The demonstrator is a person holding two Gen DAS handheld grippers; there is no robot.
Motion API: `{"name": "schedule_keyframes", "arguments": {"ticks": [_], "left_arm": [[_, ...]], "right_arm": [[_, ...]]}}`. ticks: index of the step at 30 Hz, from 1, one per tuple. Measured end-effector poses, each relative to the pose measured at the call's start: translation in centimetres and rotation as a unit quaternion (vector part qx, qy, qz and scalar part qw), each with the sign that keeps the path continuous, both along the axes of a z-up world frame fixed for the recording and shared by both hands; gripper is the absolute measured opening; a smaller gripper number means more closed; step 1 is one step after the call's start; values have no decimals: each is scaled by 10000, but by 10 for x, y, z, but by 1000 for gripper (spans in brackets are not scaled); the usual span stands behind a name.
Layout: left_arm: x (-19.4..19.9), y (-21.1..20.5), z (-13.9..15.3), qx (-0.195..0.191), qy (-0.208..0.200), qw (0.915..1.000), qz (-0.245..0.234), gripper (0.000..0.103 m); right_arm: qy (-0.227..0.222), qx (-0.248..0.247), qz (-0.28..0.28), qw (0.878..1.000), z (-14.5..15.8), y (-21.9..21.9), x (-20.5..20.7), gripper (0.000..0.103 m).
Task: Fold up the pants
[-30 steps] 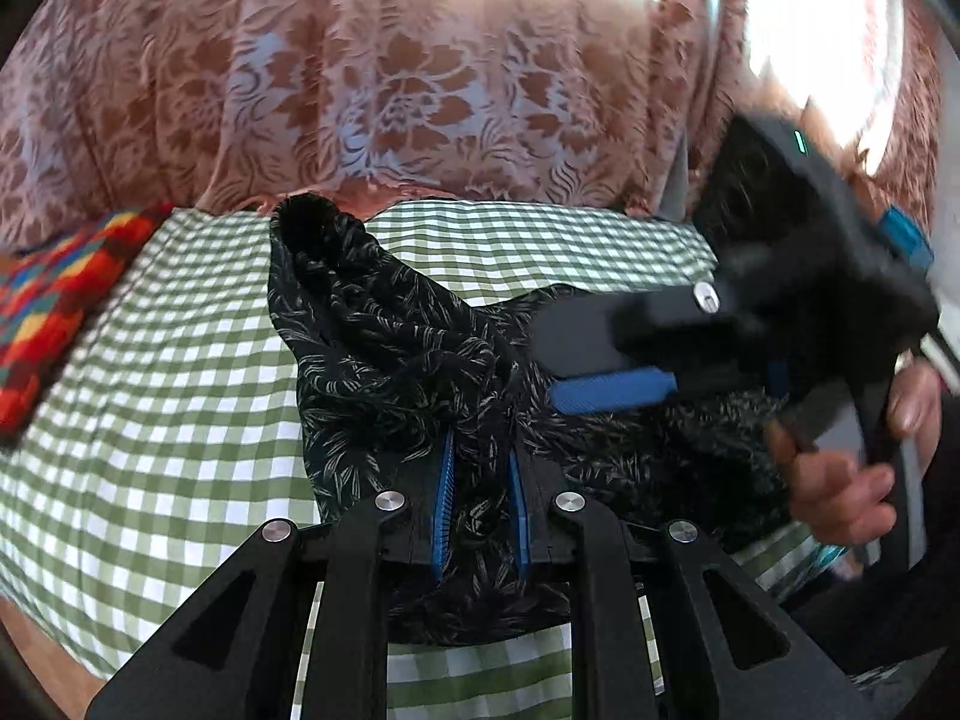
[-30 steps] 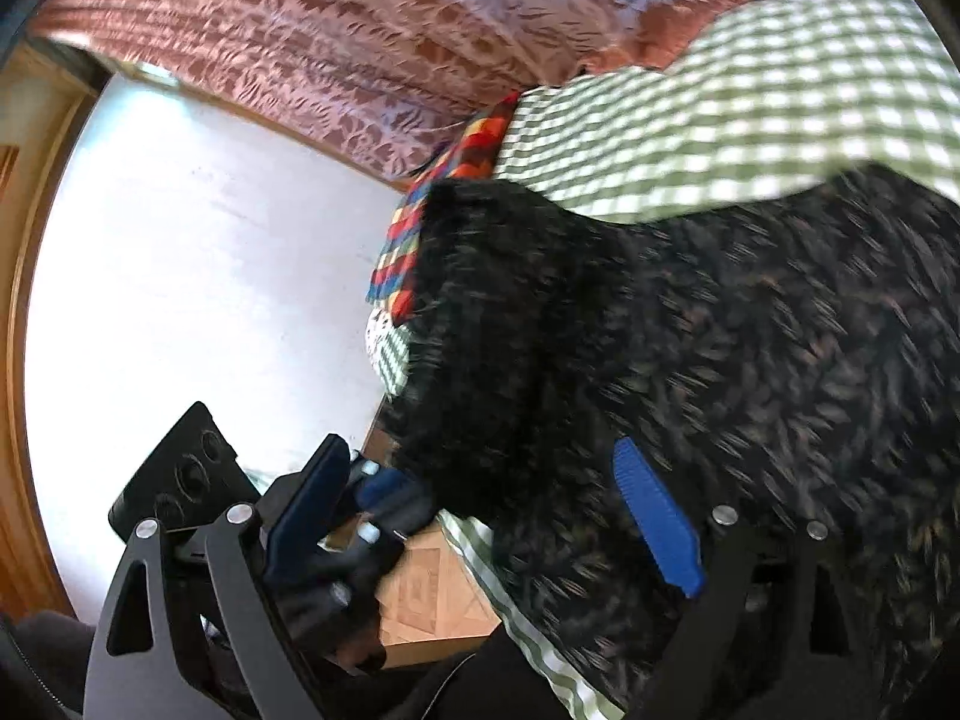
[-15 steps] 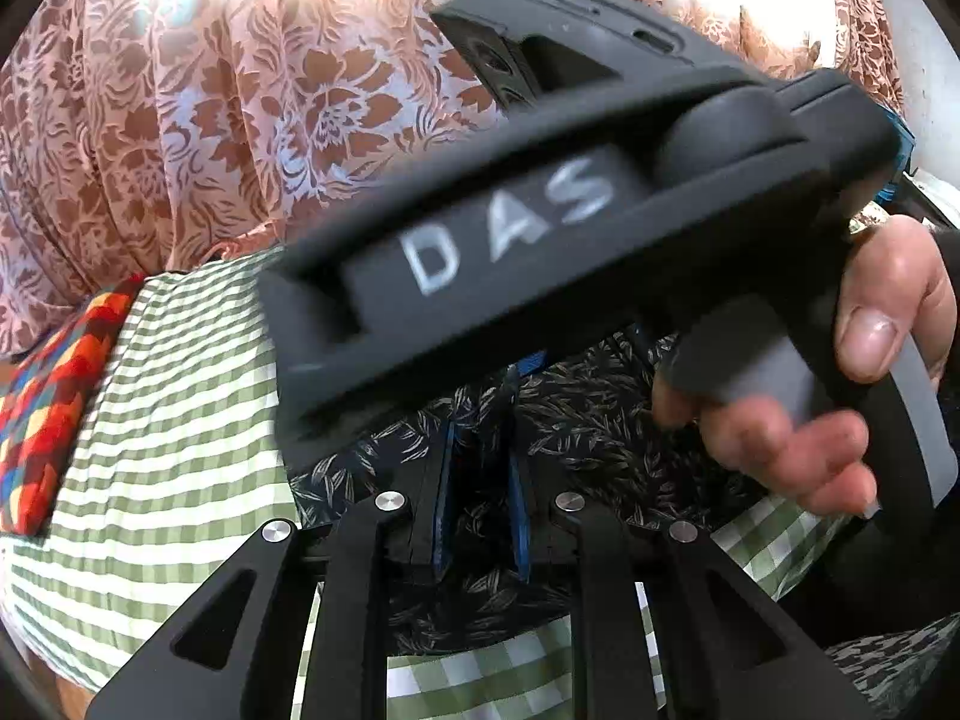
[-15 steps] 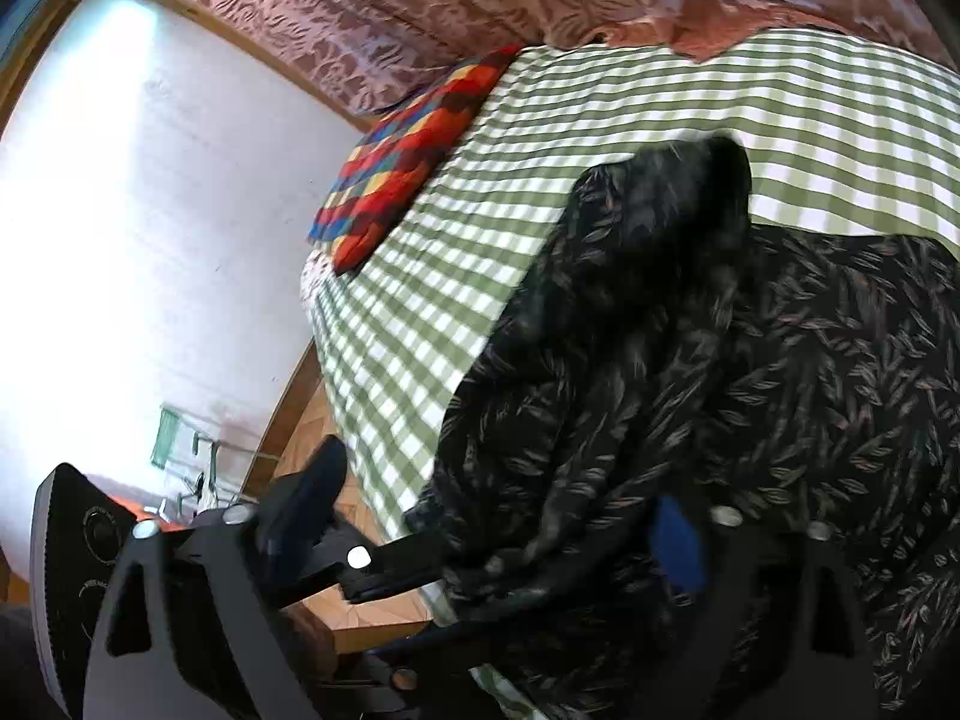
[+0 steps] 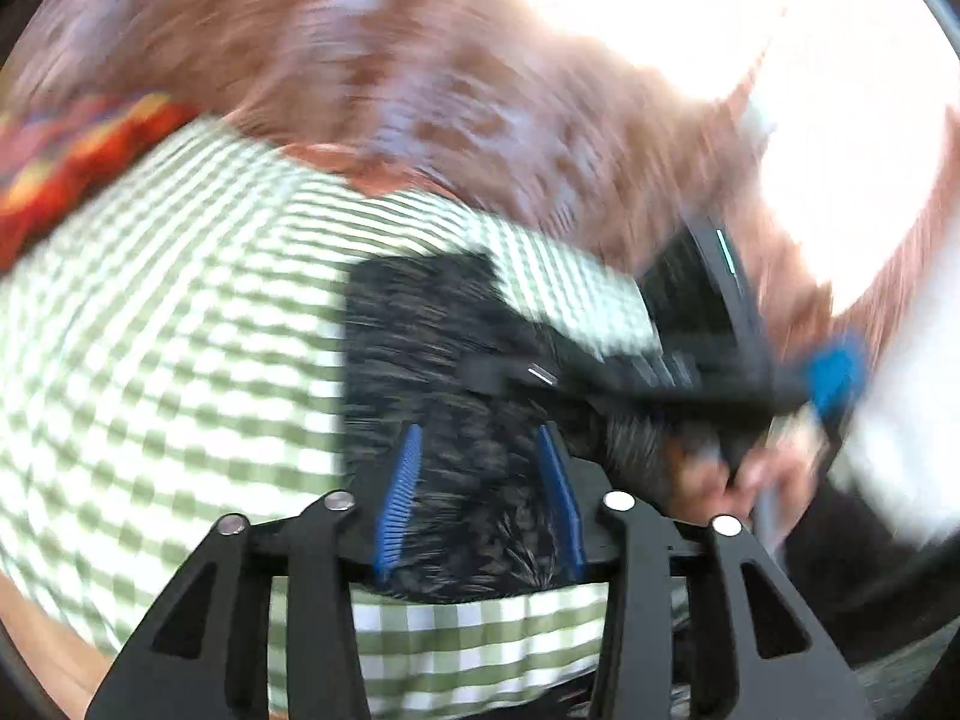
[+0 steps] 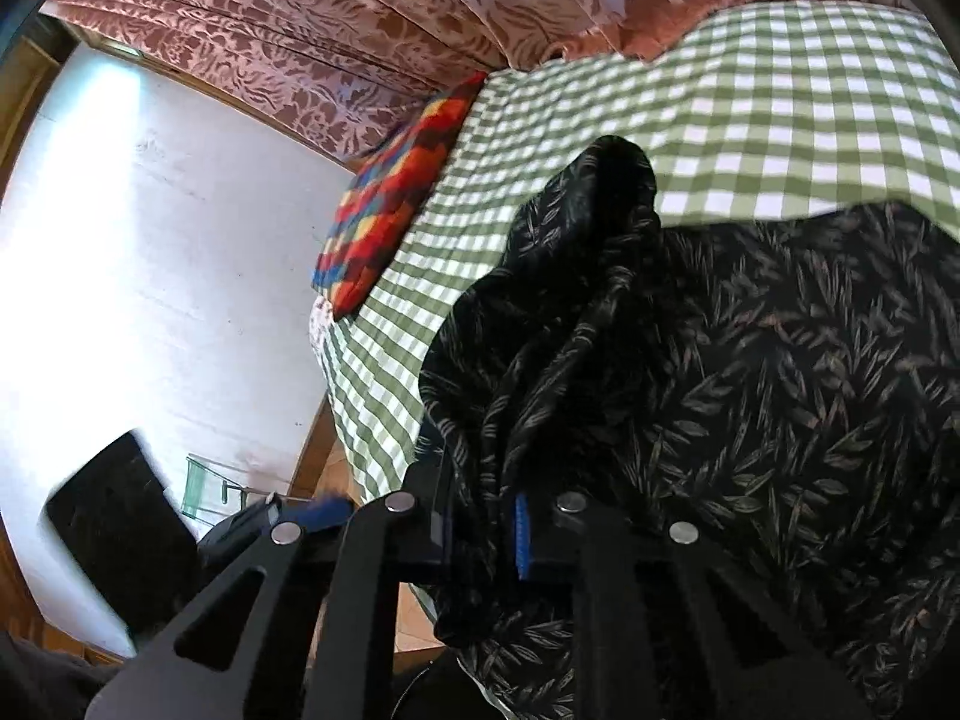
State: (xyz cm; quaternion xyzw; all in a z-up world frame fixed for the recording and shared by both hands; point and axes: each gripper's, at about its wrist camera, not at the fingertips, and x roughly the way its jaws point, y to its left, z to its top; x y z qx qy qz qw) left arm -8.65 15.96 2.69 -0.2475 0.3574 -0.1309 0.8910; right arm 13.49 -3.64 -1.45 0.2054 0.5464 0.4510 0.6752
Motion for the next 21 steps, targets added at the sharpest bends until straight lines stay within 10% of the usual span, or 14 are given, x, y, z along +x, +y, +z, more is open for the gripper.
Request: {"name": "schedule_keyframes", "arguments": {"ticks": [6, 21], "left_arm": [[0, 56, -21, -515, 497, 9915, 1085, 40], [85, -13, -39, -1054, 573, 9926, 189, 40]], "right_arm": [[-465, 126, 46, 9988, 38, 0, -3, 12], [-1930, 239, -161, 9808, 154, -59, -30, 12]]}}
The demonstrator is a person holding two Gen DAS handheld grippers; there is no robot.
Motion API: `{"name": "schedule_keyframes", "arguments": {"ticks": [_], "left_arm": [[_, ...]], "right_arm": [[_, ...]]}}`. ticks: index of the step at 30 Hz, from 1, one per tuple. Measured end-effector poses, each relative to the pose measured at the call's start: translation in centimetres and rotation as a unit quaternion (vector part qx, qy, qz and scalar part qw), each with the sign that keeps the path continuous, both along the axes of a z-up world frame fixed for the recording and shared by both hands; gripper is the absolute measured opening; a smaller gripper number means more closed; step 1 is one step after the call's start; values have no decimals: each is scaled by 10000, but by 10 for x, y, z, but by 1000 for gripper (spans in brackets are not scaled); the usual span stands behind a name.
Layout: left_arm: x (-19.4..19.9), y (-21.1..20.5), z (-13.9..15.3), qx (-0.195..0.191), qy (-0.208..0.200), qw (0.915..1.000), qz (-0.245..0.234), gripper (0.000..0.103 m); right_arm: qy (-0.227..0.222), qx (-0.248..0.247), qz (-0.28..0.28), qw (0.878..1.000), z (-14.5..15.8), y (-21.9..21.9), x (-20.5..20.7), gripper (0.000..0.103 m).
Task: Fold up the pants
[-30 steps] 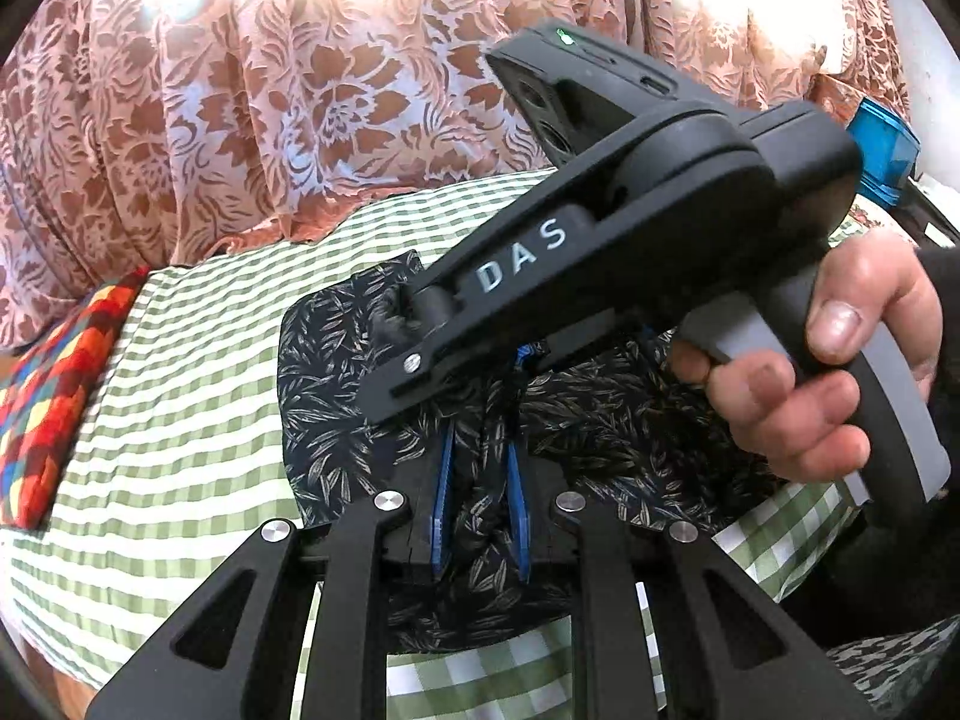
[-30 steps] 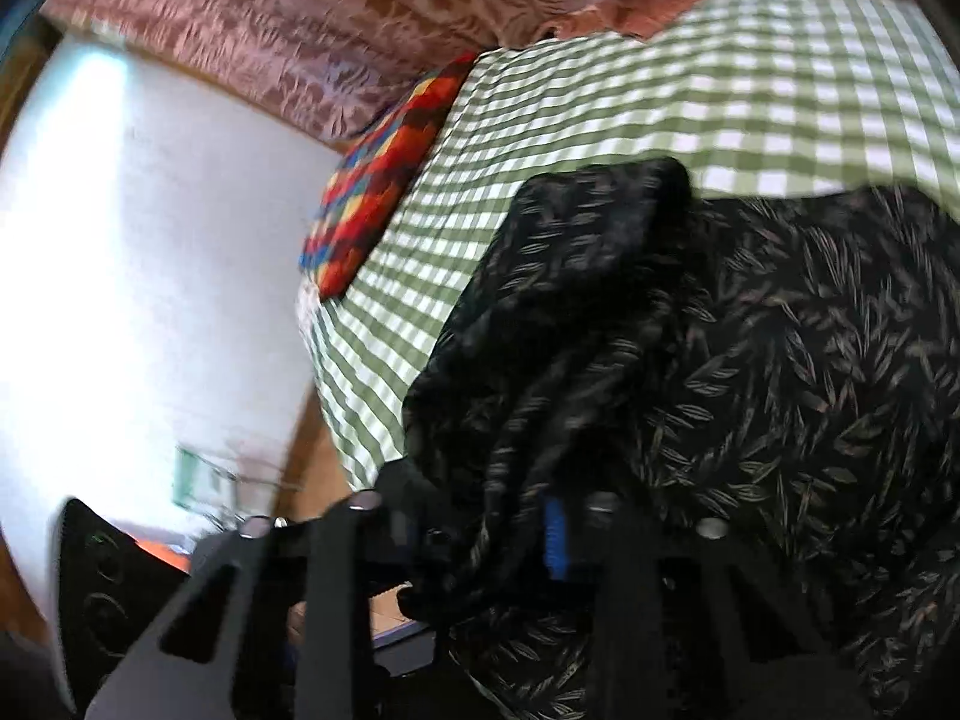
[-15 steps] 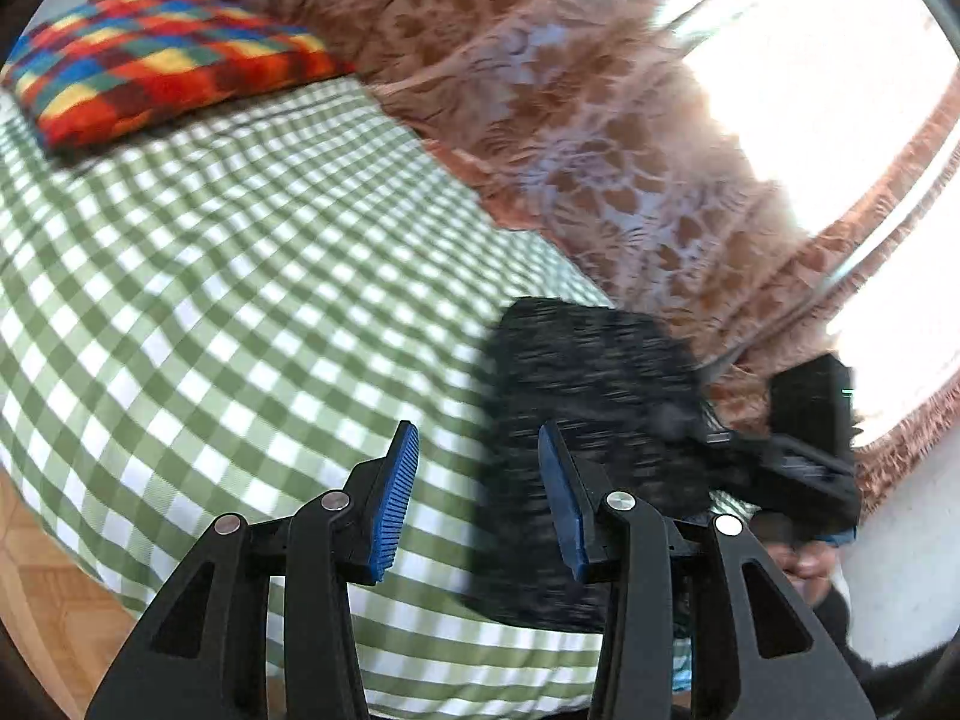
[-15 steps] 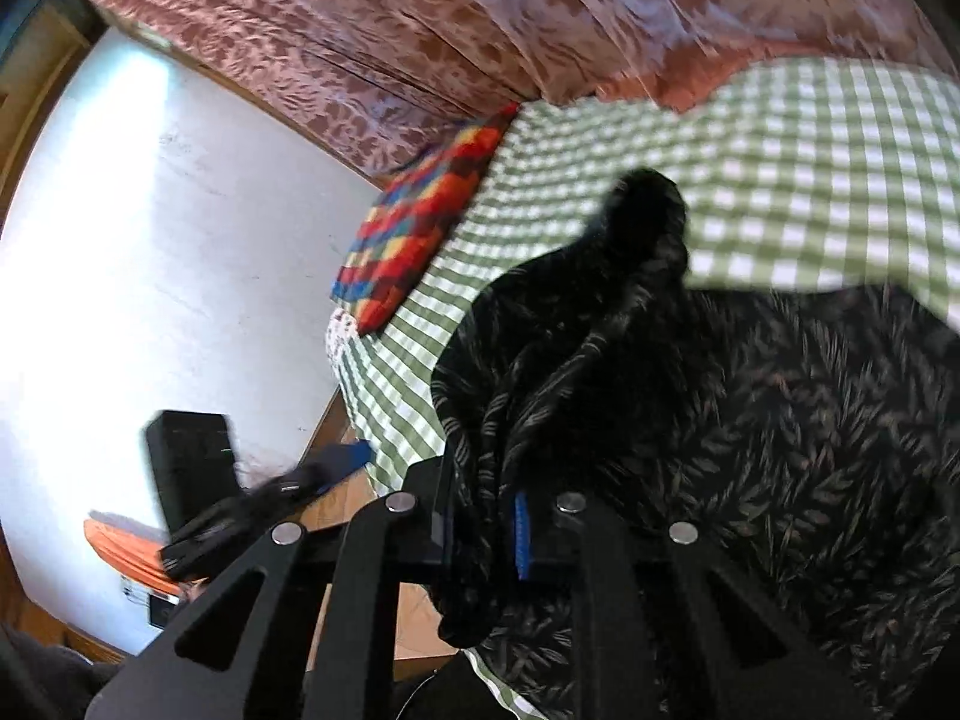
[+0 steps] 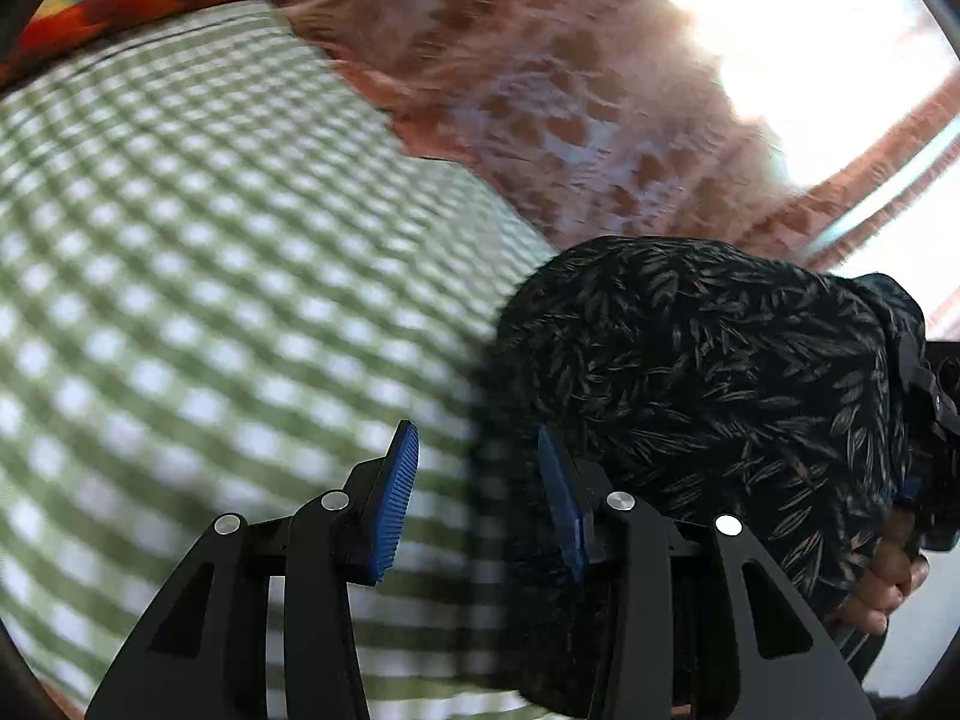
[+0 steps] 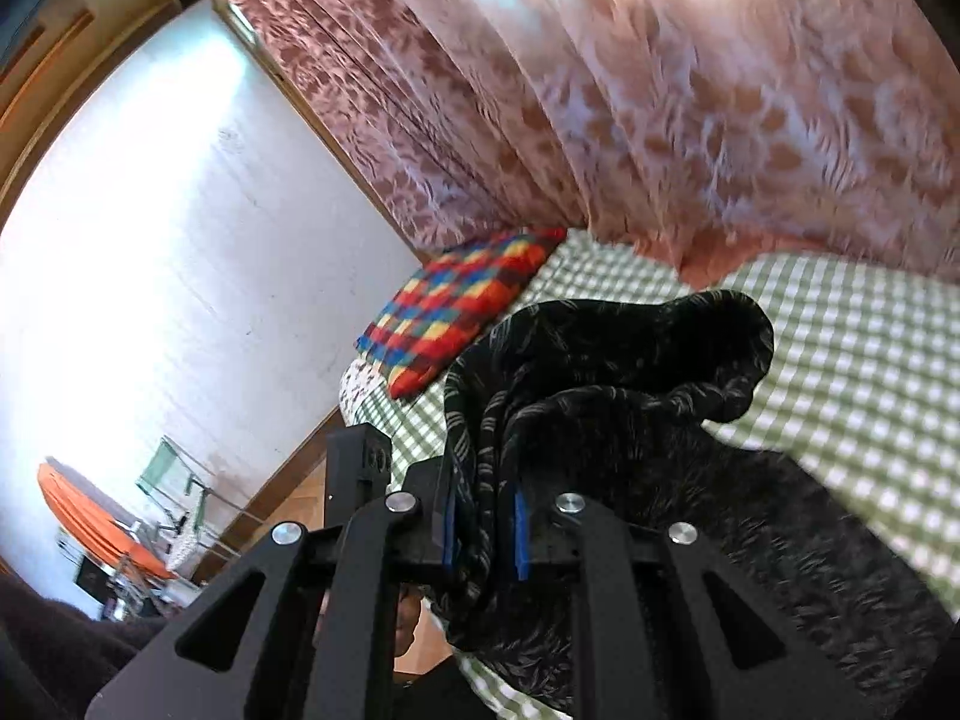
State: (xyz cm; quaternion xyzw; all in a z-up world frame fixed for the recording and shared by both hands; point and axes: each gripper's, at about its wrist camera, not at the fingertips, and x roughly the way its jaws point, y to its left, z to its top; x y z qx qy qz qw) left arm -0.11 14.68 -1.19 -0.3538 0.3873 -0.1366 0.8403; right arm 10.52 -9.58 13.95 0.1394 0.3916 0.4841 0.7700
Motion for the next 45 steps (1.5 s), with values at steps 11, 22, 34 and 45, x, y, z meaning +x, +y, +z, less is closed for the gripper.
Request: {"name": "schedule_keyframes", "arguments": {"ticks": [11, 22, 34, 45], "left_arm": [[15, -109, 3, 273, -151, 9863, -1622, 40], [-3, -181, -8, 1488, -268, 9523, -2650, 44], [-13, -192, -7, 2032, -438, 9371, -2804, 44], [-26, -201, -8, 2143, -628, 9262, -3037, 44]], "right_arm": [[-603, -691, -1000, 9907, 11, -119, -41, 12], [1289, -1365, -2370, 9532, -126, -236, -91, 13], [1810, 120, -2743, 9444, -143, -269, -60, 66], [480, -796, -3138, 9449, -99, -241, -53, 12]]}}
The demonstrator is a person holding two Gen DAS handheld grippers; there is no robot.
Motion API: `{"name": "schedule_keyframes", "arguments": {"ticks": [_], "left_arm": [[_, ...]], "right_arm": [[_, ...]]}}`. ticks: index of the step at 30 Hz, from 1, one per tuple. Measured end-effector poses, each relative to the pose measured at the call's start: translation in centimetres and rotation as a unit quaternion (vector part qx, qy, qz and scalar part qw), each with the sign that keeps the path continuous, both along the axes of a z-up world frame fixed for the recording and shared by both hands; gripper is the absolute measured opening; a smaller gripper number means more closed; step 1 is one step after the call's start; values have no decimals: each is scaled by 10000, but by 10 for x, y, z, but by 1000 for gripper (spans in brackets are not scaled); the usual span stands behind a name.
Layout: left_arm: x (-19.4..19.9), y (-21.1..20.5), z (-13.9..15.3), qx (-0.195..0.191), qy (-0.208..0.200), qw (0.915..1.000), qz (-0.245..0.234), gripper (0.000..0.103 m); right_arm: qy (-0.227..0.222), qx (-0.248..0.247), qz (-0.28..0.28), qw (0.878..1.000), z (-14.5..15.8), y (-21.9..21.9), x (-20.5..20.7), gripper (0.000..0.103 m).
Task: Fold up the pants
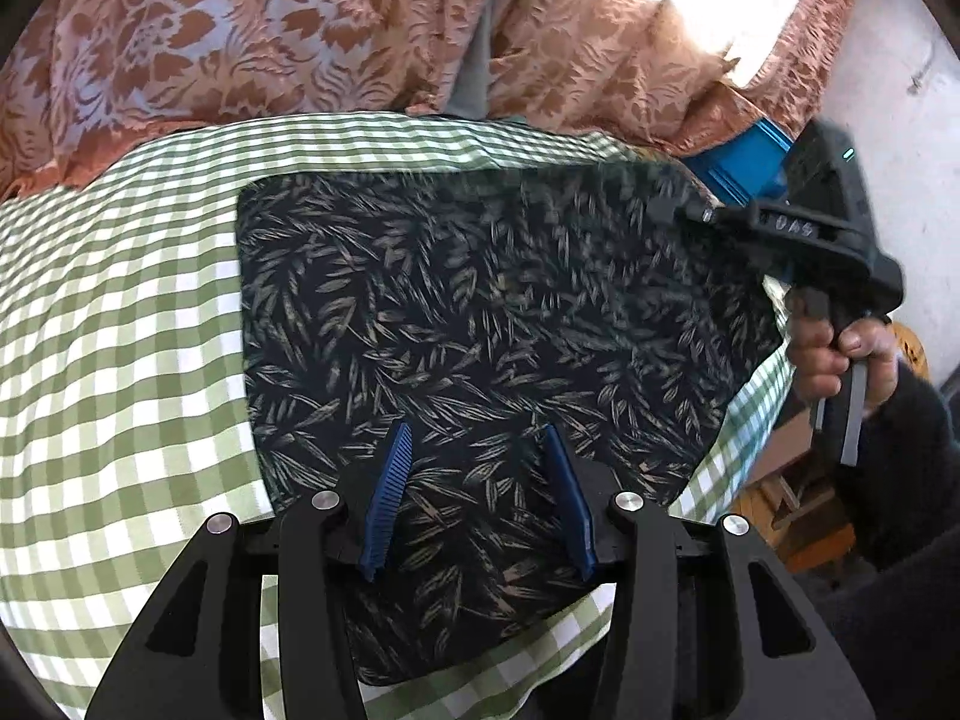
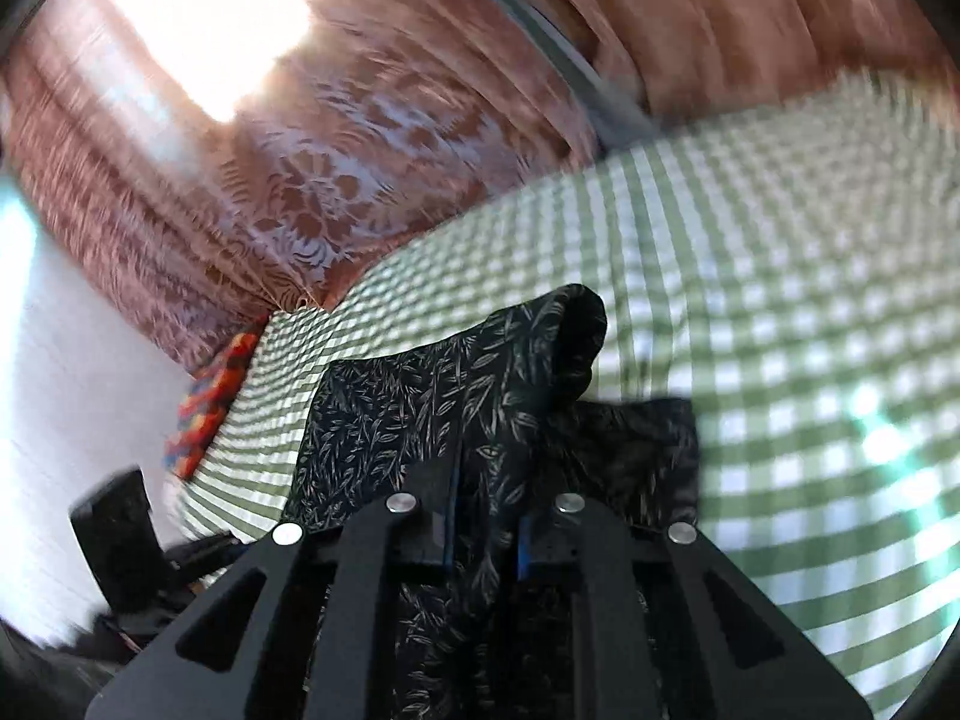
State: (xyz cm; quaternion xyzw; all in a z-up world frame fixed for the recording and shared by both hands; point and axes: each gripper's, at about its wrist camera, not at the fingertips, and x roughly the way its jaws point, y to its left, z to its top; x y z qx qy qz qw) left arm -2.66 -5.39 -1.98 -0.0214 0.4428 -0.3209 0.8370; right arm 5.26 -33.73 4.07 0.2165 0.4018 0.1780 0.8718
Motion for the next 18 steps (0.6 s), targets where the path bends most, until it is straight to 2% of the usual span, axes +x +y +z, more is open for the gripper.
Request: {"name": "schedule_keyframes", "arguments": {"ticks": [3, 6, 8, 11, 13, 16, 18], "left_arm": [[0, -3, -3, -9, 30, 10000, -68, 44], [0, -6, -3, -21, 51, 9999, -131, 44], [-1, -8, -3, 37, 10, 9998, -169, 44], [-1, -7, -2, 48, 10, 9999, -148, 44], [0, -4, 2, -49, 21, 9999, -88, 44], [-1, 3, 10, -200, -41, 9998, 11, 44], [-2, 6, 15, -179, -134, 9997, 125, 44]], "right_arm": [[-1, -660, -15, 9978, -1, 9, -4, 12], [488, -1117, -161, 9924, -30, 6, -1, 12], [670, -1054, -250, 9919, -47, 0, -2, 14], [795, -766, -430, 9930, -53, -13, -5, 25], [793, -584, -497, 9939, -46, -23, -12, 29], [745, -202, -441, 9960, -27, -33, -34, 29], [697, -308, -333, 9965, -14, -29, -46, 29]]}}
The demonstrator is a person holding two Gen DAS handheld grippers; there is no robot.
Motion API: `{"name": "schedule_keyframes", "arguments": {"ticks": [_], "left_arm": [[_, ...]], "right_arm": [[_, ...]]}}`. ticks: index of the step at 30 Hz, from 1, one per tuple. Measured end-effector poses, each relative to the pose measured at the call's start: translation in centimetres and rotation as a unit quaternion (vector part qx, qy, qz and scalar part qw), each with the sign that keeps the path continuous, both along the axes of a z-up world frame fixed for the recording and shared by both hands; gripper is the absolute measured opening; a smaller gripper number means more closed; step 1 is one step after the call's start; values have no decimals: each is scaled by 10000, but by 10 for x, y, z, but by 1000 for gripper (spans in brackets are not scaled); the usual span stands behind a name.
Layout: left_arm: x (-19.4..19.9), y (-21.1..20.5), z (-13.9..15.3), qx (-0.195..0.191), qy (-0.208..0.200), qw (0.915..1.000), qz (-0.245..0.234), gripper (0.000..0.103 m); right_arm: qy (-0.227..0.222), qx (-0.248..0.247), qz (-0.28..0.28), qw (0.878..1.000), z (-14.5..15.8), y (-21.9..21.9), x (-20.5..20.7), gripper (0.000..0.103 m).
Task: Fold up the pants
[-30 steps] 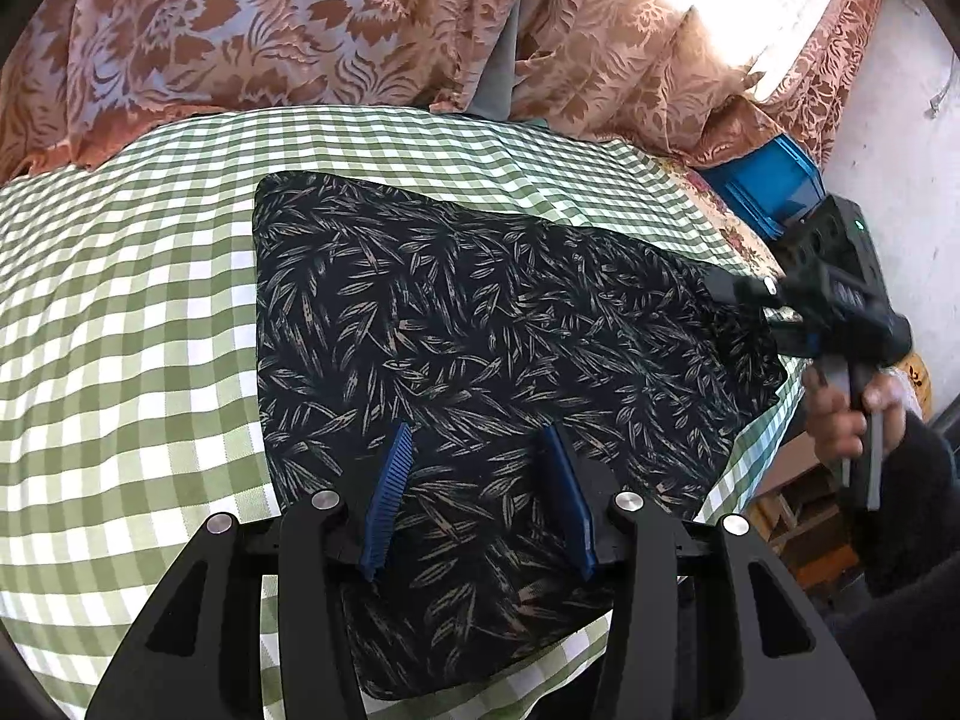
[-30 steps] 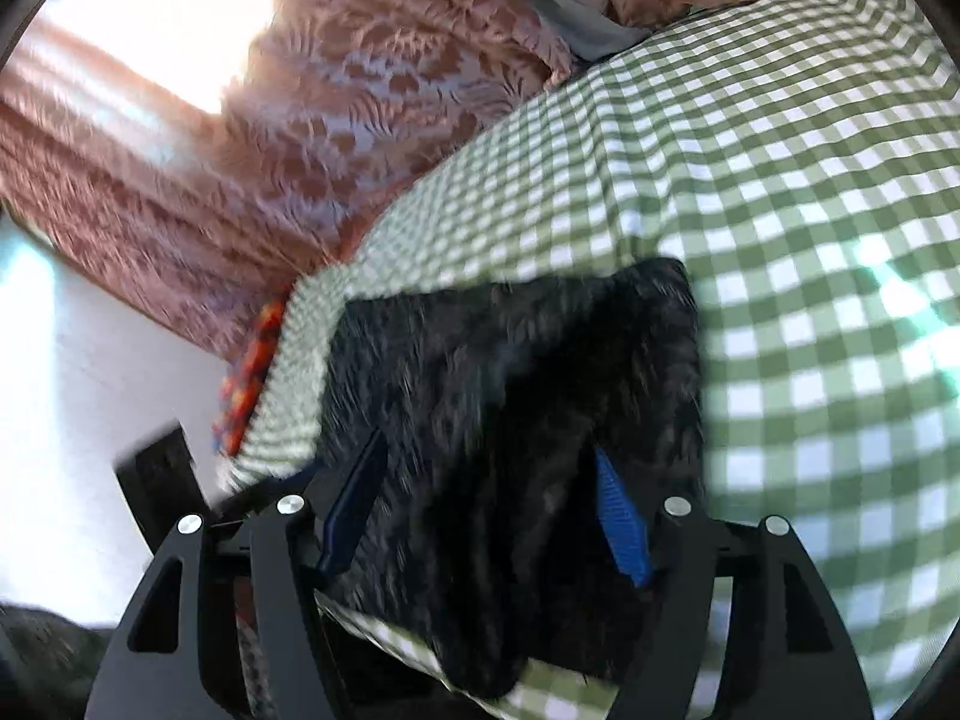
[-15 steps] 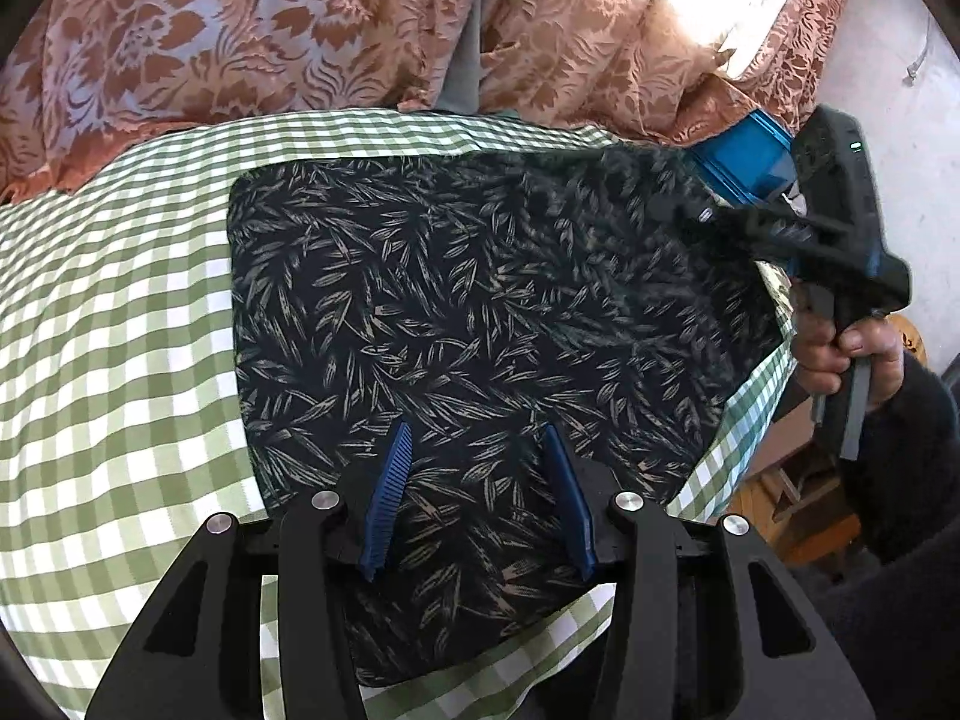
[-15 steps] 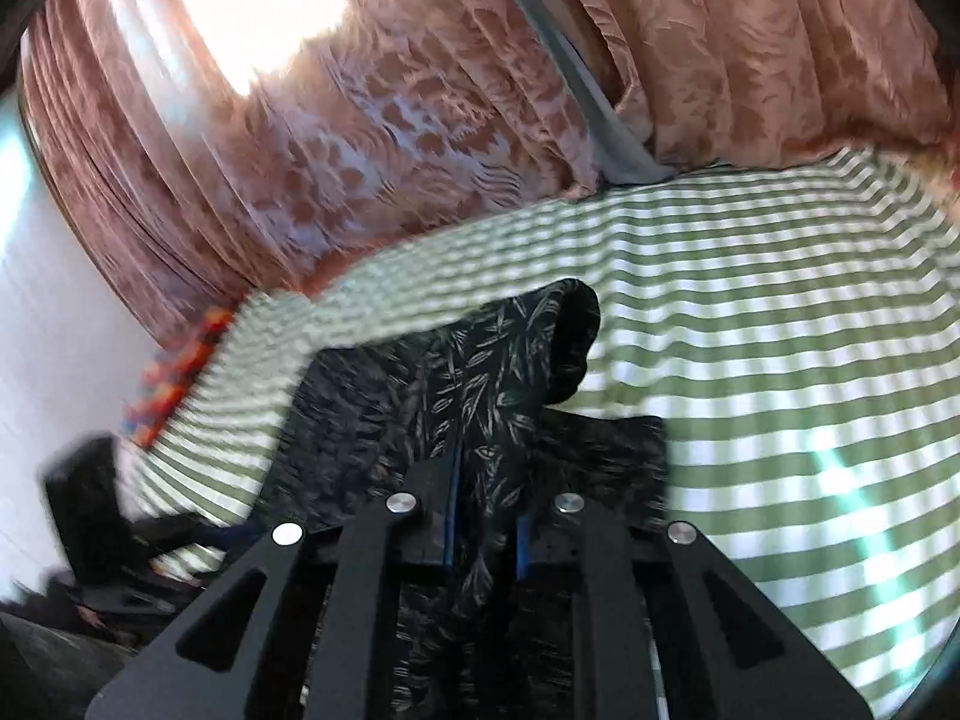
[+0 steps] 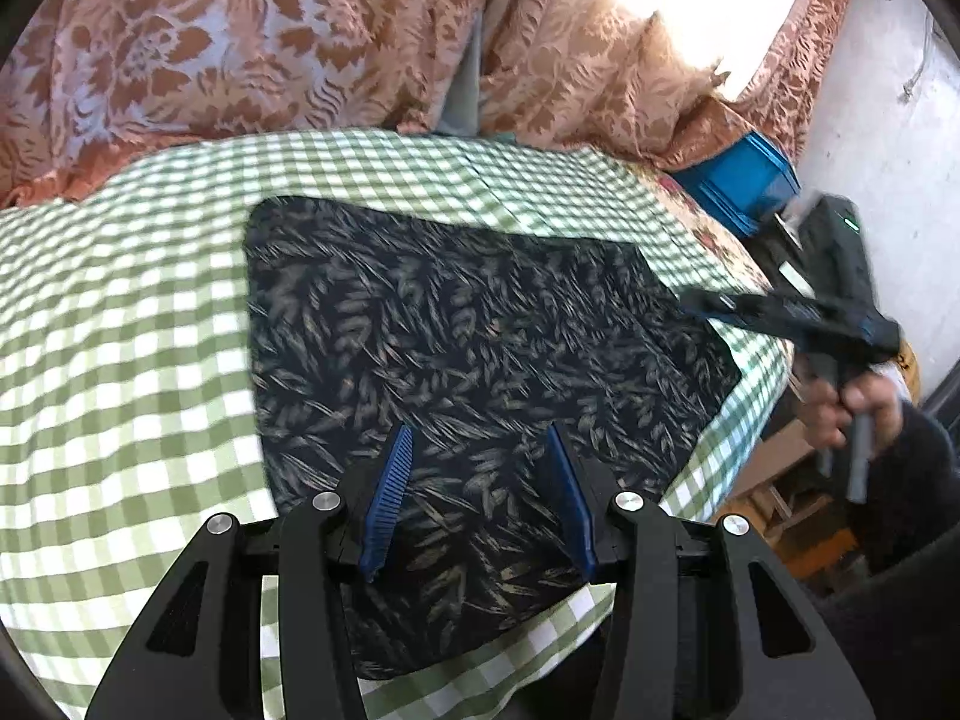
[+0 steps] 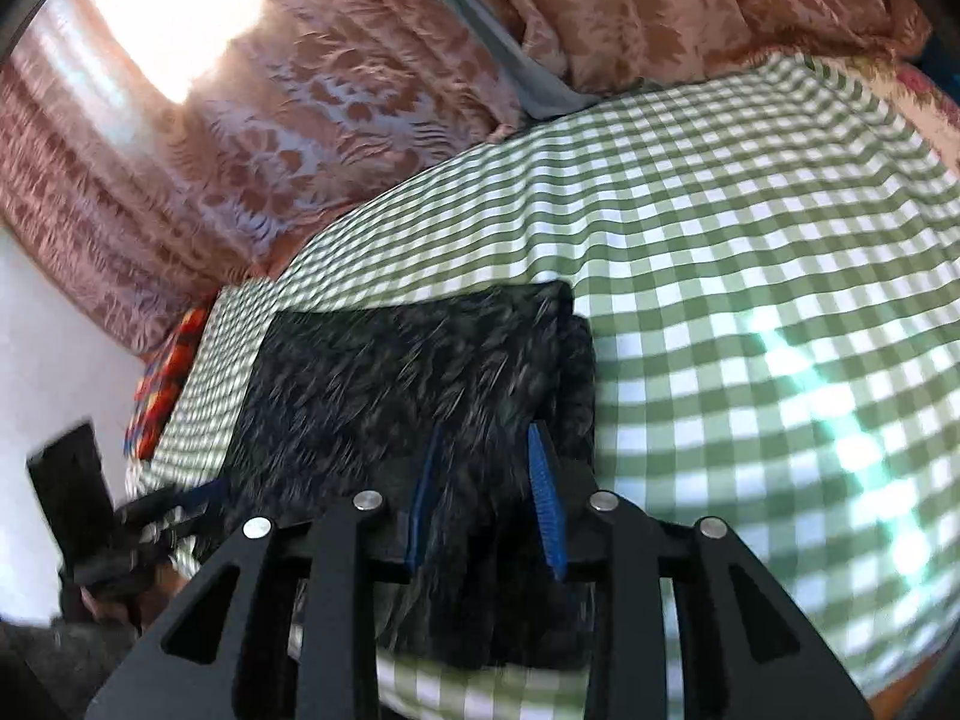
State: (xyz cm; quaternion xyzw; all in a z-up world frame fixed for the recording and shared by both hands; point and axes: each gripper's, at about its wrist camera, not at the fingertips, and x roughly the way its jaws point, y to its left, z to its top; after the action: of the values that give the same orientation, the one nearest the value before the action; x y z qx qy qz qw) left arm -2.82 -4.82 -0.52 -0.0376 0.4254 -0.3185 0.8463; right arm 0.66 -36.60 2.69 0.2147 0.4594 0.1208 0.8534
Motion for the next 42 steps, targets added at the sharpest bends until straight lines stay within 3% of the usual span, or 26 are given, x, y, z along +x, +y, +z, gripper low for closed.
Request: {"name": "schedule_keyframes", "arguments": {"ticks": [3, 6, 9, 12, 17, 20, 23, 30, 33, 36, 38, 40, 42], "left_arm": [[-1, 2, 3, 82, -67, 9998, 138, 44], [-3, -2, 2, 408, -155, 9987, 260, 44], [-7, -7, -2, 723, -248, 9966, 307, 44], [-11, -9, -3, 971, -343, 9940, 379, 44], [-11, -7, -5, 969, -306, 9938, 449, 44], [-12, -9, -6, 980, -301, 9938, 419, 44], [-14, -12, -7, 1017, -331, 9935, 380, 48], [-17, -15, -9, 1070, -345, 9929, 400, 49], [-17, -15, -9, 1075, -326, 9928, 412, 49], [-16, -15, -9, 1073, -303, 9928, 440, 49], [-14, -14, -10, 1036, -277, 9932, 446, 53], [-14, -13, -9, 1002, -271, 9937, 424, 54], [-14, -12, -7, 999, -305, 9937, 415, 54]], "right_arm": [[52, -49, 144, 9999, 11, 10, -19, 30], [205, -230, 311, 9990, 5, 26, -30, 36], [337, -865, 389, 9949, -6, 45, -34, 11], [308, -1084, 432, 9927, -5, 47, -38, 4], [193, -1425, 495, 9884, 7, 50, -48, 3], [352, -1568, 464, 9859, -7, 50, -49, 3], [380, -1614, 428, 9852, -22, 49, -51, 4], [389, -1522, 422, 9867, -23, 45, -50, 6], [412, -1408, 421, 9883, -21, 41, -49, 8], [397, -1265, 355, 9905, -13, 36, -46, 20], [328, -1195, 276, 9919, -6, 31, -42, 22], [259, -1036, 168, 9941, -2, 27, -37, 39], [187, -863, 75, 9961, 0, 23, -29, 48]]}}
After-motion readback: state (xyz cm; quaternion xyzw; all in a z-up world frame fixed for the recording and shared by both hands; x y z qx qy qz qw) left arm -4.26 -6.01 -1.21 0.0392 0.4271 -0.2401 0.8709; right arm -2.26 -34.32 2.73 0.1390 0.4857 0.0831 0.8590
